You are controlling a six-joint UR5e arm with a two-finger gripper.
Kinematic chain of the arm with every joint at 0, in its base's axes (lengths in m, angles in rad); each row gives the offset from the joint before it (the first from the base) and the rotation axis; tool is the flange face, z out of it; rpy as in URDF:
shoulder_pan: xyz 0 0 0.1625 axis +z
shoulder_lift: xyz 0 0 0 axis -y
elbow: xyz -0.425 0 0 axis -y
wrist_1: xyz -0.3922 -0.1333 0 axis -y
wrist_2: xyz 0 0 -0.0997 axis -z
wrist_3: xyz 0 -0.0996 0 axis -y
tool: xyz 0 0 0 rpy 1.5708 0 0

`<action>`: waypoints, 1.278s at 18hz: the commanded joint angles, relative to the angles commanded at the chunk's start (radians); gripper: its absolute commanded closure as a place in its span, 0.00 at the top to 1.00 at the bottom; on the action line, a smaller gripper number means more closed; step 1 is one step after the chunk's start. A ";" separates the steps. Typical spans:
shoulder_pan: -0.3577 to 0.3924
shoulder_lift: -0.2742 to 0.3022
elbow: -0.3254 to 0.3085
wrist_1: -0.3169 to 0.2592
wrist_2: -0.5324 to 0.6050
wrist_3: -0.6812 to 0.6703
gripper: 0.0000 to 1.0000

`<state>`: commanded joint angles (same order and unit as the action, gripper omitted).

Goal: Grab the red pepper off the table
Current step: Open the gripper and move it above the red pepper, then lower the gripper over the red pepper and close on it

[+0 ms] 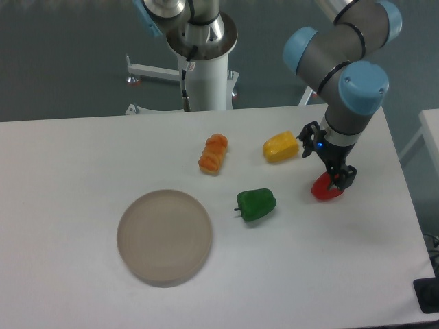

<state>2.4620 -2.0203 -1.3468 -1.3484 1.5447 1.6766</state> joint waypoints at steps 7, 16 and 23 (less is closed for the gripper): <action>0.000 -0.005 0.003 0.002 0.000 0.011 1.00; 0.063 -0.052 -0.023 0.094 -0.002 0.221 1.00; 0.060 -0.071 -0.118 0.213 0.023 0.215 1.00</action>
<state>2.5219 -2.0908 -1.4646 -1.1355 1.5677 1.8914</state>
